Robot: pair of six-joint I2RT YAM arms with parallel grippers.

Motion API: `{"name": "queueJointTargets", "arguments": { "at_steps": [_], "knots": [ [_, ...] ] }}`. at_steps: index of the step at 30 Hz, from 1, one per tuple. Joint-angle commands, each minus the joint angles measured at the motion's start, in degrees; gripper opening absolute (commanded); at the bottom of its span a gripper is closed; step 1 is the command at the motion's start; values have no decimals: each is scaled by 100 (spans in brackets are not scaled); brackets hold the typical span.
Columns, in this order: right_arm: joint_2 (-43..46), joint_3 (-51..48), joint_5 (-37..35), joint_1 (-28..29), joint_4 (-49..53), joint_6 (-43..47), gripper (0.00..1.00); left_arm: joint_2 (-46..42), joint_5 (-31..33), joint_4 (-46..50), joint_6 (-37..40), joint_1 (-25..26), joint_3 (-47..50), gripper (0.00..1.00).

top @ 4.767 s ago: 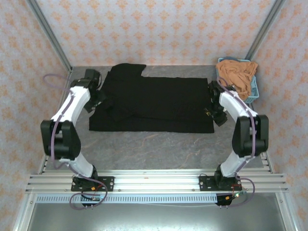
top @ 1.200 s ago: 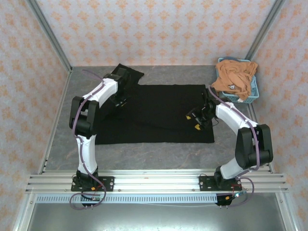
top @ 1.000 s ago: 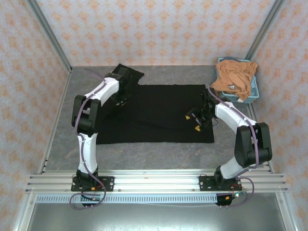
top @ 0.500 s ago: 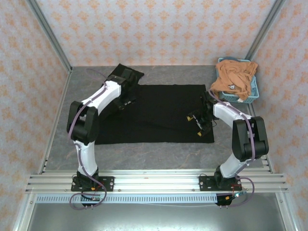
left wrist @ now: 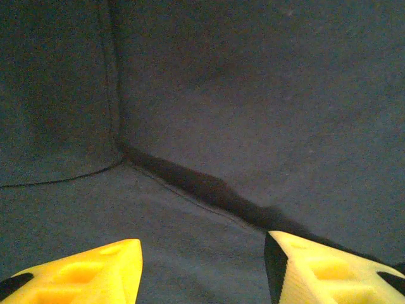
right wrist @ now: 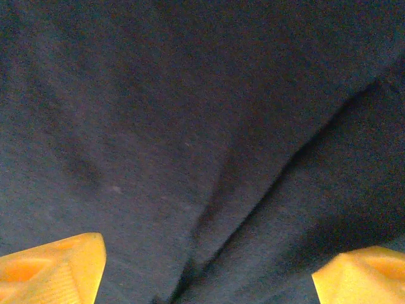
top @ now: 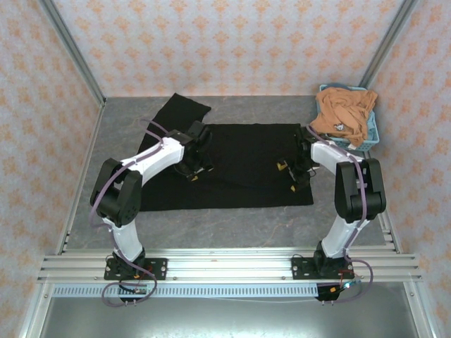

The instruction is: Fold and stack the t-shirts

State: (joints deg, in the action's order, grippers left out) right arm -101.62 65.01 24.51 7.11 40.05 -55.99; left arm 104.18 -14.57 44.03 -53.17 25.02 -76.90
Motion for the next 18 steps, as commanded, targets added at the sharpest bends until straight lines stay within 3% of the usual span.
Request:
{"name": "queueJointTargets", "arguments": {
  "at_steps": [1, 11, 18],
  "knots": [
    [-186, 309, -201, -82, 400, -167, 83, -274, 94, -71, -68, -7, 18, 54],
    [-212, 266, -333, -225, 188, -400, 82, -255, 73, -124, -72, 82, 61, 53],
    [-660, 880, -339, -263, 97, -565, 78, -326, 250, 105, 90, 61, 78, 52]
  ]
}}
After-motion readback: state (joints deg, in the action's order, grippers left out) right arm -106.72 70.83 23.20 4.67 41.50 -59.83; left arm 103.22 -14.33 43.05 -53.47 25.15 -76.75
